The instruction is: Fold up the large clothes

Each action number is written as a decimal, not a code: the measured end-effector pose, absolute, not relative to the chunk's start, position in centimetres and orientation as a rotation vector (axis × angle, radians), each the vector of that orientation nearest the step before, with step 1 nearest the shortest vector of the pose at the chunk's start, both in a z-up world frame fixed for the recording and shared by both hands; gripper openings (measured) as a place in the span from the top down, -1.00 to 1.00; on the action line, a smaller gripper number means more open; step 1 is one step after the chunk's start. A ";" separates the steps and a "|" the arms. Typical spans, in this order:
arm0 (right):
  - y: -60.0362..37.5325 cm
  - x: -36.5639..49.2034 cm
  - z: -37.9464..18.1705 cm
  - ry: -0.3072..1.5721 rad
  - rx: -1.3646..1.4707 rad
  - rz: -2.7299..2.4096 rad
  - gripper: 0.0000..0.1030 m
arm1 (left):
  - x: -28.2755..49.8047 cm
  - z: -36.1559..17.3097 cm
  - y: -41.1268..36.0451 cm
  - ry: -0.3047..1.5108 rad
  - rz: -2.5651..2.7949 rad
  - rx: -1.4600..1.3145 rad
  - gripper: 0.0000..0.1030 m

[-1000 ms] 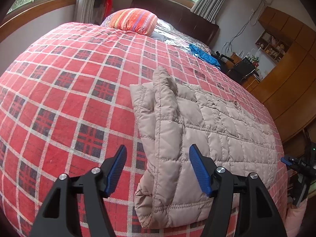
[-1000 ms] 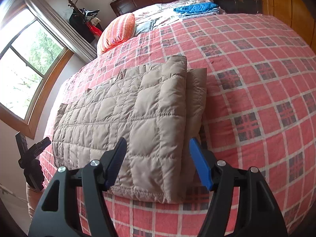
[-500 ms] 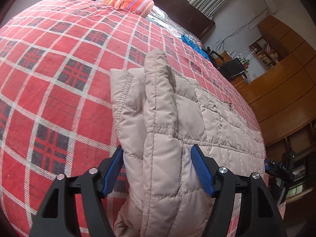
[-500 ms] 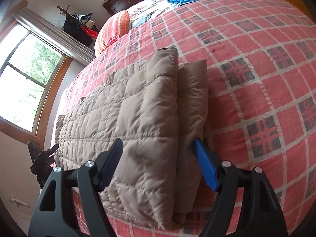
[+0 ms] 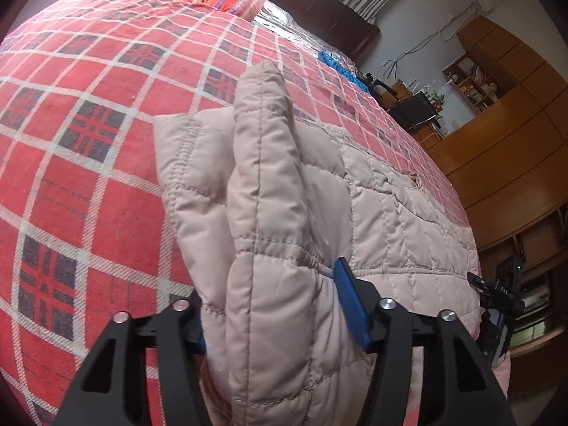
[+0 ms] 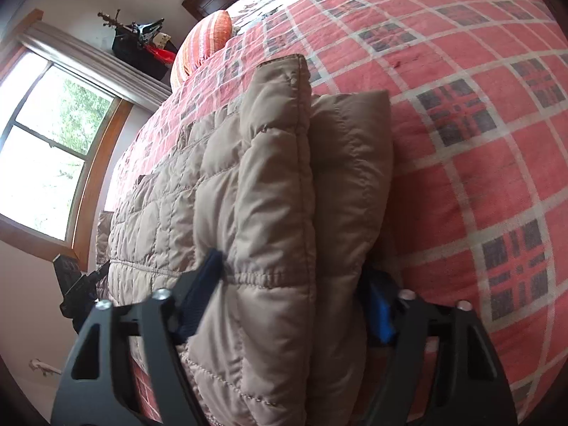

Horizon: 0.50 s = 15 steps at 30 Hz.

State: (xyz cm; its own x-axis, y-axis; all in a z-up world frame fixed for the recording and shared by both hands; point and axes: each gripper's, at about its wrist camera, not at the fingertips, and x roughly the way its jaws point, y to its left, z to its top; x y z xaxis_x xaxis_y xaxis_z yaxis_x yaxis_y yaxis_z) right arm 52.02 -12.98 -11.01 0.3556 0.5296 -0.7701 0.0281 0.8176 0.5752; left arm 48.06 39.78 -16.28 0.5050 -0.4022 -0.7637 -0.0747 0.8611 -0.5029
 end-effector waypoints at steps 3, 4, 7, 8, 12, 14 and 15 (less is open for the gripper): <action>-12.4 51.8 -10.4 1.172 0.588 0.402 0.47 | 47.5 -15.4 38.7 1.010 -0.181 -0.477 0.45; -12.1 51.5 -10.0 1.162 0.576 0.405 0.57 | 47.2 -15.0 38.4 0.997 -0.172 -0.470 0.55; -11.7 50.7 -8.4 1.127 0.534 0.419 0.70 | 46.4 -13.8 37.9 0.960 -0.155 -0.462 0.68; -11.6 50.4 -7.8 1.114 0.528 0.431 0.72 | 46.1 -13.2 37.9 0.945 -0.157 -0.466 0.71; -11.7 48.7 -4.2 1.058 0.522 0.478 0.73 | 44.6 -10.6 37.6 0.903 -0.177 -0.469 0.73; -11.6 47.7 -2.6 1.039 0.501 0.494 0.73 | 43.6 -9.1 37.3 0.886 -0.199 -0.464 0.73; -11.5 47.0 -1.6 1.026 0.484 0.502 0.73 | 43.1 -8.4 37.0 0.879 -0.209 -0.461 0.73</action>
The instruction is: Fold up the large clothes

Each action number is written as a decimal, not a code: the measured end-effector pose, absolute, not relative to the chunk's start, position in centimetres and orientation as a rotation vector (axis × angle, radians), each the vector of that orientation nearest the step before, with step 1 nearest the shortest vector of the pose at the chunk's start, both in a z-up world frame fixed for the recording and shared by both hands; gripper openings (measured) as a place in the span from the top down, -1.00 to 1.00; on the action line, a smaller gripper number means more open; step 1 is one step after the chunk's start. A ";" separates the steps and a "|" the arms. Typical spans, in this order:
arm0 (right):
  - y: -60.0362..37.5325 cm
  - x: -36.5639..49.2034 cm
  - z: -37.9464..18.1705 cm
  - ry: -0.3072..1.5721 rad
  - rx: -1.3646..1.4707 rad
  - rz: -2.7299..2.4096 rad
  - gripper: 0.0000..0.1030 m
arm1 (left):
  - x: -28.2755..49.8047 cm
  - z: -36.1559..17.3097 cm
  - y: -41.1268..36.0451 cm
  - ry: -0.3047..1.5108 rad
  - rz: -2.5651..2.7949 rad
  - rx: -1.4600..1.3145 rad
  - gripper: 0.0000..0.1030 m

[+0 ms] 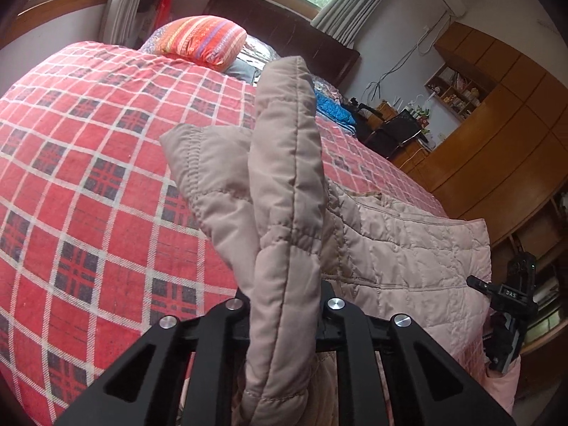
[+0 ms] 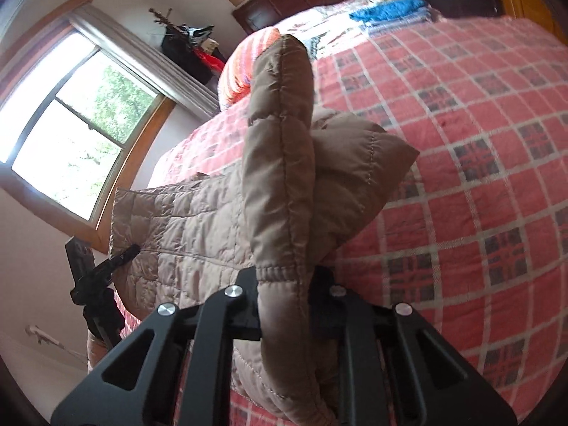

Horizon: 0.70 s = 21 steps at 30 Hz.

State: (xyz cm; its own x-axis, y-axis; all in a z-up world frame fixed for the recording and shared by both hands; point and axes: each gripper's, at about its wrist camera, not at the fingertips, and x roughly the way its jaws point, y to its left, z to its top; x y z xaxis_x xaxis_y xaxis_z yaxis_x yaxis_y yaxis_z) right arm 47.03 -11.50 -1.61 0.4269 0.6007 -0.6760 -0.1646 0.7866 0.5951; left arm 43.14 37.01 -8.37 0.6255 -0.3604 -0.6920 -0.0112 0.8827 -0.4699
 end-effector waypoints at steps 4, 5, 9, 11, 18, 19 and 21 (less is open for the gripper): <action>-11.2 43.5 1.8 0.989 0.429 0.520 0.74 | 40.2 -5.5 36.0 0.852 -0.243 -0.425 0.73; -11.1 42.6 2.6 0.978 0.423 0.523 0.74 | 39.4 -4.9 35.8 0.844 -0.251 -0.419 0.73; -11.6 38.6 5.2 0.944 0.398 0.537 0.76 | 34.8 -2.2 35.1 0.803 -0.282 -0.384 0.73; -11.9 36.3 5.8 0.939 0.392 0.542 0.76 | 32.4 -1.2 35.1 0.791 -0.300 -0.387 0.73; -12.1 28.3 5.2 0.964 0.375 0.563 0.76 | 25.2 -1.1 35.6 0.808 -0.329 -0.401 0.72; -12.0 27.6 4.8 0.974 0.373 0.566 0.76 | 24.5 -1.6 35.6 0.818 -0.329 -0.402 0.72; -11.8 26.2 3.7 1.002 0.377 0.566 0.76 | 23.1 -2.8 35.6 0.841 -0.326 -0.399 0.72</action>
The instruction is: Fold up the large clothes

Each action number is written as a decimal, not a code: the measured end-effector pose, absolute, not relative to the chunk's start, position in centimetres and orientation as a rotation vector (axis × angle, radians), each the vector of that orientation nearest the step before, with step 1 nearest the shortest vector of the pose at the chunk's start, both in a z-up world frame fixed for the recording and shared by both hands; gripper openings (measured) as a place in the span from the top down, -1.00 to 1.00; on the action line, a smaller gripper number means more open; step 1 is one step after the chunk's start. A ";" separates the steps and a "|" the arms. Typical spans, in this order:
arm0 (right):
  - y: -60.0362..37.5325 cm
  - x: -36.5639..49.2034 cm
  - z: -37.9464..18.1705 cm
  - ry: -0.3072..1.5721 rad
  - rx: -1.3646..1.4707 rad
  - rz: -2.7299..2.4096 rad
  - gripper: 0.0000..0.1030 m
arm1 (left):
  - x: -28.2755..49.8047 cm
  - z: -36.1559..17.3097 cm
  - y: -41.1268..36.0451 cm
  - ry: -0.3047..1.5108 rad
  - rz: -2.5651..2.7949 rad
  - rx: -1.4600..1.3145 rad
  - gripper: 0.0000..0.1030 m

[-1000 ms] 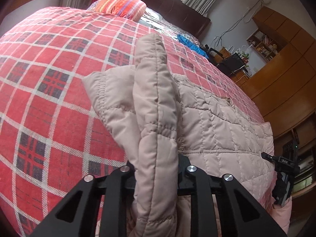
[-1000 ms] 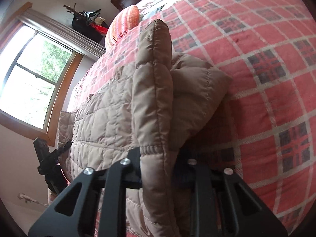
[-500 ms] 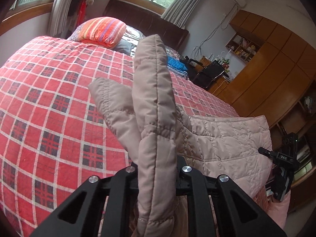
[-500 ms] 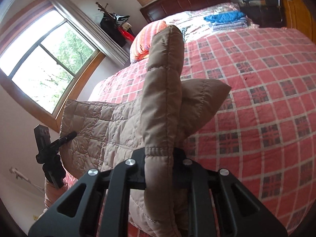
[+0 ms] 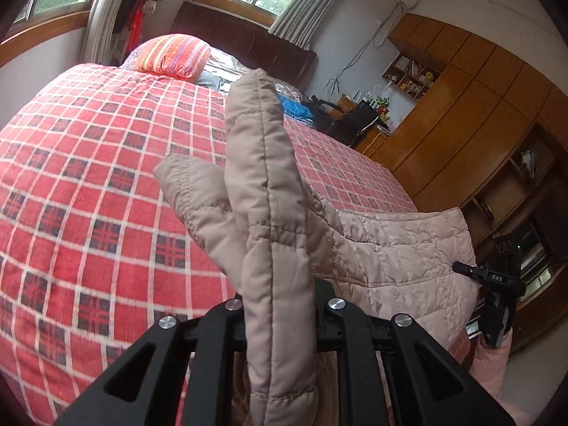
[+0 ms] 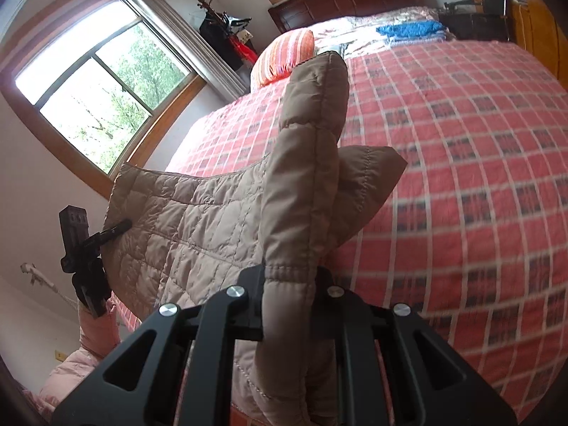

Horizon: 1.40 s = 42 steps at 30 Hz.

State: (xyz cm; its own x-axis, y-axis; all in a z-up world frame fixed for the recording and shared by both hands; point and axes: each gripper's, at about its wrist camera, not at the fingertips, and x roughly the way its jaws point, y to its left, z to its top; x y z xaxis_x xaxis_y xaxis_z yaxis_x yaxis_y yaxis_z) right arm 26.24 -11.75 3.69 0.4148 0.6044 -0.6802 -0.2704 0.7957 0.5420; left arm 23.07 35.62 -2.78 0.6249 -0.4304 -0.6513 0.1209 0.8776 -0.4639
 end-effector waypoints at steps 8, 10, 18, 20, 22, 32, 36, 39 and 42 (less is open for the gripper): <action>-11.4 24.8 -2.1 1.119 0.422 0.533 0.73 | 20.3 -9.2 35.8 0.917 -0.233 -0.325 0.64; -11.5 25.1 -3.5 1.134 0.447 0.520 0.71 | 20.1 -10.7 36.2 0.928 -0.220 -0.322 0.60; -12.7 26.4 -9.3 1.166 0.604 0.530 0.50 | 19.8 -15.4 37.4 0.932 -0.177 -0.327 0.13; -13.0 26.3 -10.4 1.161 0.636 0.538 0.42 | 19.6 -16.0 37.4 0.913 -0.167 -0.314 0.07; -13.5 26.1 -11.4 1.143 0.685 0.556 0.38 | 19.2 -15.9 37.0 0.897 -0.156 -0.286 0.02; -14.6 23.9 -9.5 1.050 0.609 0.444 -0.15 | 17.3 -14.4 34.9 0.872 -0.071 -0.174 -0.12; -15.0 21.8 -7.6 1.021 0.575 0.367 -0.16 | 16.0 -13.3 34.4 0.875 -0.036 -0.145 -0.14; -14.1 19.7 -5.0 1.003 0.500 0.338 -0.07 | 14.9 -12.2 34.2 0.877 0.002 -0.136 -0.15; -11.8 18.0 -2.1 0.974 0.413 0.357 -0.03 | 13.6 -10.5 34.0 0.847 0.048 -0.102 -0.20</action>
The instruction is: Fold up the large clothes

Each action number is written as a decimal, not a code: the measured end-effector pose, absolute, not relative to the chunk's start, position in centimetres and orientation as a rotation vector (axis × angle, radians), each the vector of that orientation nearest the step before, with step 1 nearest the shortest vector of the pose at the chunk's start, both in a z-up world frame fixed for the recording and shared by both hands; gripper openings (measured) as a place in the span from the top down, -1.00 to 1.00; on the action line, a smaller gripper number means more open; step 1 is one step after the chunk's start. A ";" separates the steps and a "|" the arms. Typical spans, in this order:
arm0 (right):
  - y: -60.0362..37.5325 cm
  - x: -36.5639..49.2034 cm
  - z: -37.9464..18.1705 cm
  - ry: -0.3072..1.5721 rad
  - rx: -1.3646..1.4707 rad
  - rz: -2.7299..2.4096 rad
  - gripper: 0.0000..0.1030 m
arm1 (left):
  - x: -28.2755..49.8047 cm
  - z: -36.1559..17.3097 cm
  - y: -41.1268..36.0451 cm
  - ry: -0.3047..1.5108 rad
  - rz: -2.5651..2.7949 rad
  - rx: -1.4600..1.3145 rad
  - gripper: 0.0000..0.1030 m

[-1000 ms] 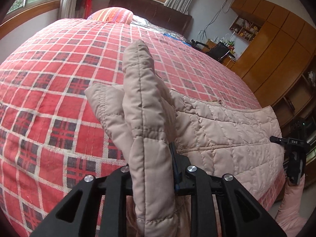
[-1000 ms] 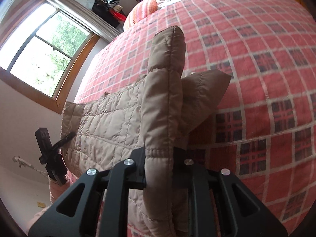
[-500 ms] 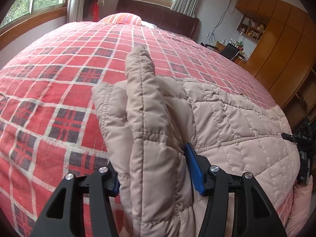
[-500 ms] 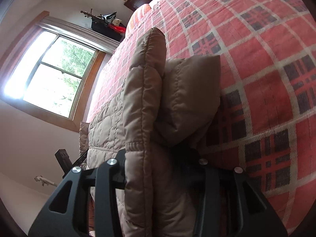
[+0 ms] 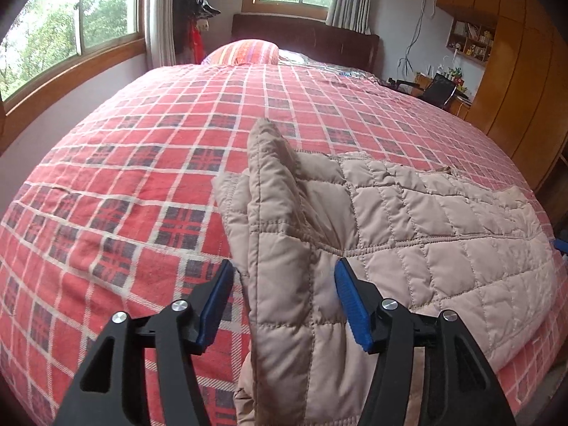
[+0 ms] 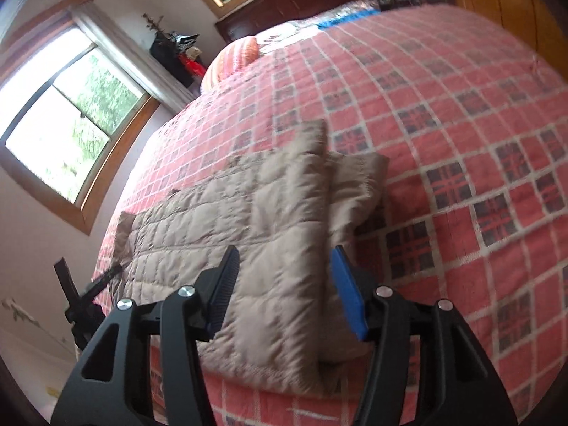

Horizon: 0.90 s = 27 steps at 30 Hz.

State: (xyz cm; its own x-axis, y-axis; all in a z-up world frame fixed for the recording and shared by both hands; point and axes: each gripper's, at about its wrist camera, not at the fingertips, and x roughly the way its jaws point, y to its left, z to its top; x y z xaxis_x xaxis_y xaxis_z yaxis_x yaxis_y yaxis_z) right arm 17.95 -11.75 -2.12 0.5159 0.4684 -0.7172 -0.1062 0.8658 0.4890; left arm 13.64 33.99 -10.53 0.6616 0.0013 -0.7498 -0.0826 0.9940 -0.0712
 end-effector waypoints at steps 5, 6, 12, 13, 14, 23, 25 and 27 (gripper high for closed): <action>-6.8 15.9 0.7 0.996 0.272 0.372 0.03 | 11.6 -8.3 33.5 0.815 0.091 -0.091 -0.24; -5.8 15.7 0.9 1.007 0.252 0.372 0.04 | 11.7 -8.1 33.5 0.815 0.096 -0.087 -0.24; -0.9 15.9 -1.1 1.143 0.137 0.382 0.55 | 10.8 -7.3 32.3 0.839 0.090 -0.062 -0.24; -0.1 16.1 -1.4 1.168 0.122 0.385 0.63 | 10.8 -7.4 32.1 0.849 0.091 -0.058 -0.24; 0.7 16.3 -2.0 1.198 0.108 0.384 0.70 | 10.7 -7.5 31.9 0.859 0.088 -0.055 -0.24; 3.8 17.8 -4.5 1.329 0.087 0.374 0.88 | 9.8 -8.4 30.8 0.903 0.069 -0.038 -0.24; 4.0 18.2 -5.3 1.351 0.085 0.354 0.89 | 9.7 -8.6 30.9 0.906 0.074 -0.036 -0.25; 4.2 18.6 -6.4 1.373 0.080 0.341 0.88 | 9.6 -8.8 31.0 0.912 0.074 -0.041 -0.25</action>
State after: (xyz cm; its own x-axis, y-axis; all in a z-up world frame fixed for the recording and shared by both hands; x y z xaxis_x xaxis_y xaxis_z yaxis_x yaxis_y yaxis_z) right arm 18.64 4.16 -6.36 0.1557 0.2838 -0.9461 -0.1911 0.9484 0.2530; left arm 9.58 31.04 -8.83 0.6098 0.0463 -0.7912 -0.0816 0.9967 -0.0045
